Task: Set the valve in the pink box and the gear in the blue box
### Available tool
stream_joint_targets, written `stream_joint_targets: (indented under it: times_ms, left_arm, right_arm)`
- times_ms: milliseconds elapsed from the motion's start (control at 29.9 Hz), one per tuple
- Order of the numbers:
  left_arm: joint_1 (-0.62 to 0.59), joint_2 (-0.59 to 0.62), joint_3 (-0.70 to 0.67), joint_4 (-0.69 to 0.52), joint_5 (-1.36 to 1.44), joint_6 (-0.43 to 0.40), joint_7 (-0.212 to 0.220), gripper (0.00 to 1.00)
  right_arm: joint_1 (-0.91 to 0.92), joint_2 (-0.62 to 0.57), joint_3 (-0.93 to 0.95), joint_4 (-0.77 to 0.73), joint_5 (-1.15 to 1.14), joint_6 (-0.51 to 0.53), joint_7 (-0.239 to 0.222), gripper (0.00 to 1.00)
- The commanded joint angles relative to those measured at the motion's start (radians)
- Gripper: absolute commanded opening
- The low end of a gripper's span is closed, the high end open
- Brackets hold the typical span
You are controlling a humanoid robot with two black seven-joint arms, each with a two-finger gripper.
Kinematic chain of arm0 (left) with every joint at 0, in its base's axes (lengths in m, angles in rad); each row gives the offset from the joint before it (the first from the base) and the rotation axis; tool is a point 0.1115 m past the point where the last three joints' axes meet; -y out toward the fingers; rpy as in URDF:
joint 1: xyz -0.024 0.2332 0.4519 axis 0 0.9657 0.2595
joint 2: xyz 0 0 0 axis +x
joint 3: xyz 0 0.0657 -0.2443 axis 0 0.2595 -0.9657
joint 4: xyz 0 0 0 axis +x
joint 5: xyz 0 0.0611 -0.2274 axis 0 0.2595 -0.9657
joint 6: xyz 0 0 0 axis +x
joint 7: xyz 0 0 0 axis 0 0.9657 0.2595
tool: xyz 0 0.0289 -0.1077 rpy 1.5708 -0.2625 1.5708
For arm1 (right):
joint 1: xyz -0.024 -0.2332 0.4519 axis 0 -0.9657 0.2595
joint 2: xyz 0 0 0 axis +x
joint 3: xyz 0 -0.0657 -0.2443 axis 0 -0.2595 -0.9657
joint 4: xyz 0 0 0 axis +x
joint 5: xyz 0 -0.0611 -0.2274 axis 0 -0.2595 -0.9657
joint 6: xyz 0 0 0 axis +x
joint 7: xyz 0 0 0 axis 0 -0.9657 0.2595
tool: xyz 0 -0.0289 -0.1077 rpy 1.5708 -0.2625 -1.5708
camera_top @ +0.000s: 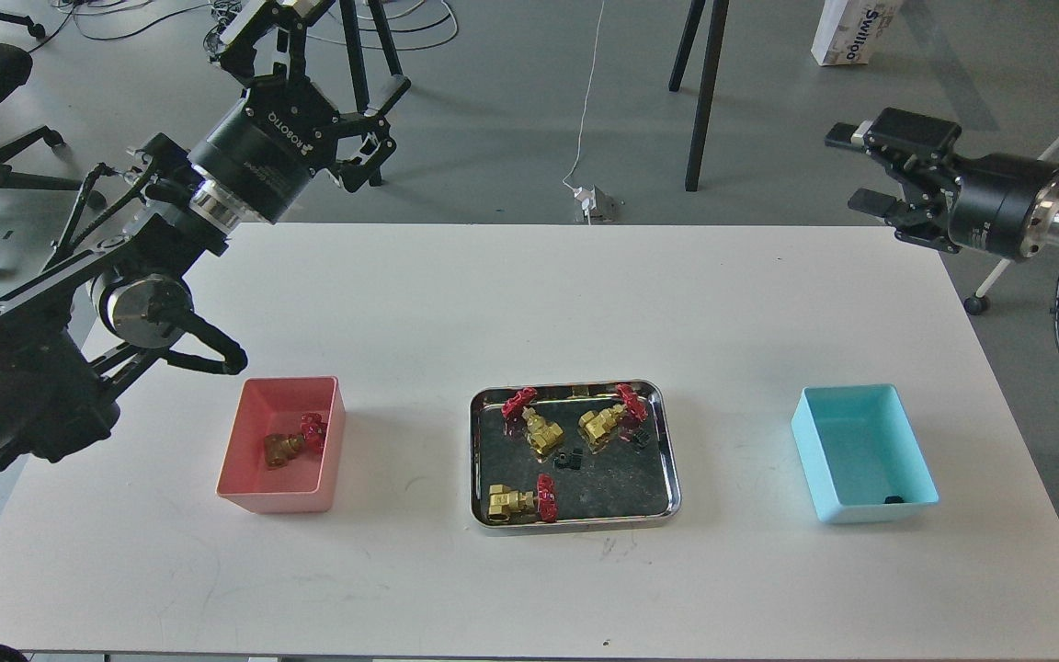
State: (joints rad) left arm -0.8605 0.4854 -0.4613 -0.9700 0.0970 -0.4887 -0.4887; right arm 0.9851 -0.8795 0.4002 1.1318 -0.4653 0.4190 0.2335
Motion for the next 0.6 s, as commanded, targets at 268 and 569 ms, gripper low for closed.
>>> stream_joint_targets:
  times_ms: [268,569]
  left_arm:
    - [-0.038,-0.145,-0.126,0.251,-0.016,0.0,0.0,0.95]
    - [-0.035,-0.145,-0.142,0.215,-0.048,0.0,0.0,0.95]
  right_arm:
    - [-0.017,0.083,0.092,0.002,0.611,0.006,0.221,1.0]
    - [-0.094,0.114,0.097,-0.007,0.611,-0.002,0.222,1.0]
